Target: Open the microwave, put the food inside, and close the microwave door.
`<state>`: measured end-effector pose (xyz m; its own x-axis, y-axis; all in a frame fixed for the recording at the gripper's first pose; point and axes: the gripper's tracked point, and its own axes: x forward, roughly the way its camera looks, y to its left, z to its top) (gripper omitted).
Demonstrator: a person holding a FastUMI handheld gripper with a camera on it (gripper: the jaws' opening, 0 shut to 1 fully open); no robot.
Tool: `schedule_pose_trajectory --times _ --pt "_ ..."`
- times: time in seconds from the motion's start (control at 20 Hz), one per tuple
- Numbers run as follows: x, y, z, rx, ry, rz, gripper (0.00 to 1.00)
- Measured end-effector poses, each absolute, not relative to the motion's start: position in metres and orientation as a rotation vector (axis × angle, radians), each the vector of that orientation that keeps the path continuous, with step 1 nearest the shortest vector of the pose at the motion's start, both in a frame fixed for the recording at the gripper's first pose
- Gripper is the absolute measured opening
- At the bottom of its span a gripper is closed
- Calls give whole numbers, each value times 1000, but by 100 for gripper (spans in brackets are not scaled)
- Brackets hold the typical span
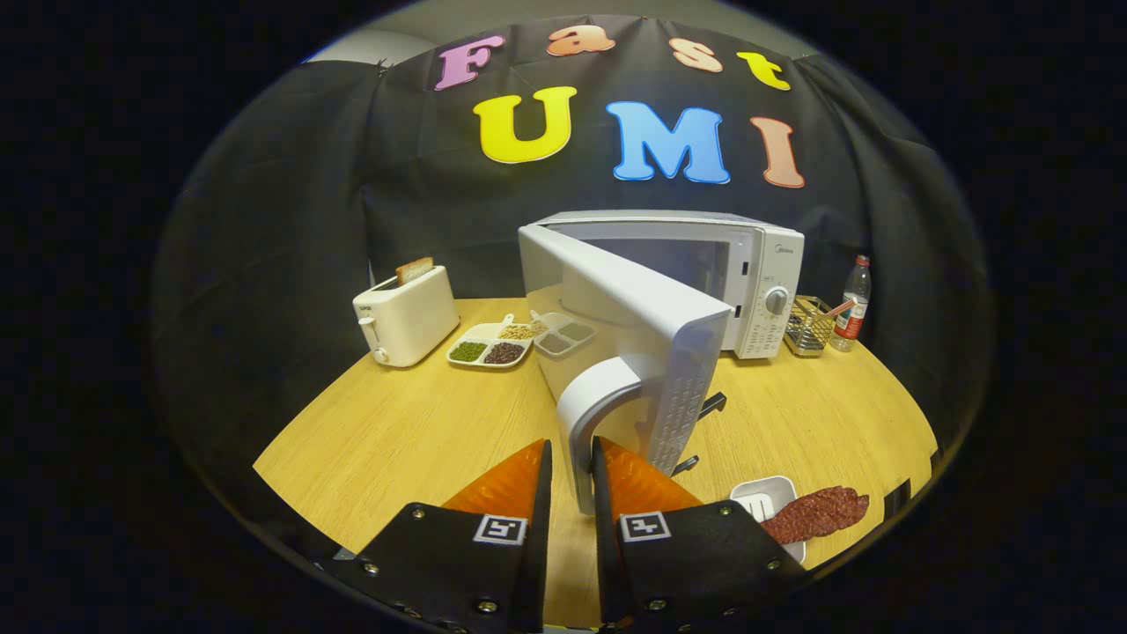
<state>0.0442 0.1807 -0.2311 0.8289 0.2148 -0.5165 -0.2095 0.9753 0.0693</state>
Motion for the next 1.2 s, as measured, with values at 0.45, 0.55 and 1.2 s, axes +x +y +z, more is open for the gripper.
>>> schedule_pose_trajectory --times 0.45,0.55,1.2 --pt "26 234 -230 -64 544 319 24" --pt "21 247 -228 -53 541 347 26" --pt "-22 285 -131 78 351 731 63"
